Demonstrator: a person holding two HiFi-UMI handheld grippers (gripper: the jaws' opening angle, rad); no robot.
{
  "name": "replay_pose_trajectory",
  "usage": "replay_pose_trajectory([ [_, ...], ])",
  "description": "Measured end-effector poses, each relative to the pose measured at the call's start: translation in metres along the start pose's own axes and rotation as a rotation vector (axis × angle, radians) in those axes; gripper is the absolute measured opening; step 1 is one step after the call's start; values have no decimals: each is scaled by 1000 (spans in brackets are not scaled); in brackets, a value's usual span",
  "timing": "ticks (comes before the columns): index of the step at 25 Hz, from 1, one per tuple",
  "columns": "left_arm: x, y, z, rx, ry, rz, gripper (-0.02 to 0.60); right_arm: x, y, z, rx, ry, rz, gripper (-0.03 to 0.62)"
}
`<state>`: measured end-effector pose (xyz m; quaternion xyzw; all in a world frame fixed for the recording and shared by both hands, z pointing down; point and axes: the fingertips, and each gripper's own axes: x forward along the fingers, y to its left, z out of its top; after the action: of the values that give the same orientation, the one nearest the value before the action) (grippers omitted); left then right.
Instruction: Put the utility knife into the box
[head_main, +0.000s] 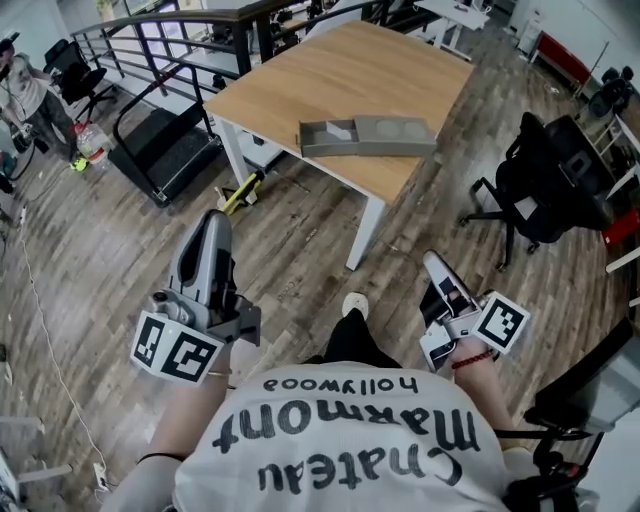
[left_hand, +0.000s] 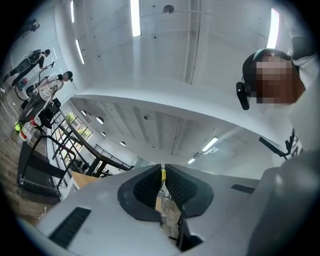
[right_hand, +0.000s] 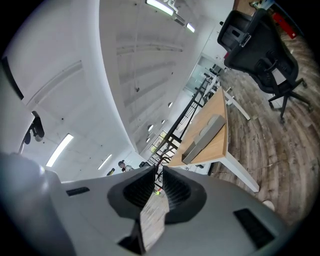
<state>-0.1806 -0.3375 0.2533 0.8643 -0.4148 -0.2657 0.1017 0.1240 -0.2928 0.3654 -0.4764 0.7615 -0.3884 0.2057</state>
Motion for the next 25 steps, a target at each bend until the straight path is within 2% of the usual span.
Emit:
replay_pose_trajectory([
  [4, 13, 4, 1, 13, -17, 6, 25, 14, -10, 14, -3, 5, 4, 49],
  [12, 56, 27, -9, 32, -41, 48, 25, 70, -27, 50, -21, 45, 64, 49],
  [20, 124, 49, -24, 27, -47, 64, 25, 106, -67, 100, 4, 41, 40, 49],
  [25, 156, 58, -40, 18, -35, 79, 25, 130, -81, 125, -2, 64, 59, 49],
])
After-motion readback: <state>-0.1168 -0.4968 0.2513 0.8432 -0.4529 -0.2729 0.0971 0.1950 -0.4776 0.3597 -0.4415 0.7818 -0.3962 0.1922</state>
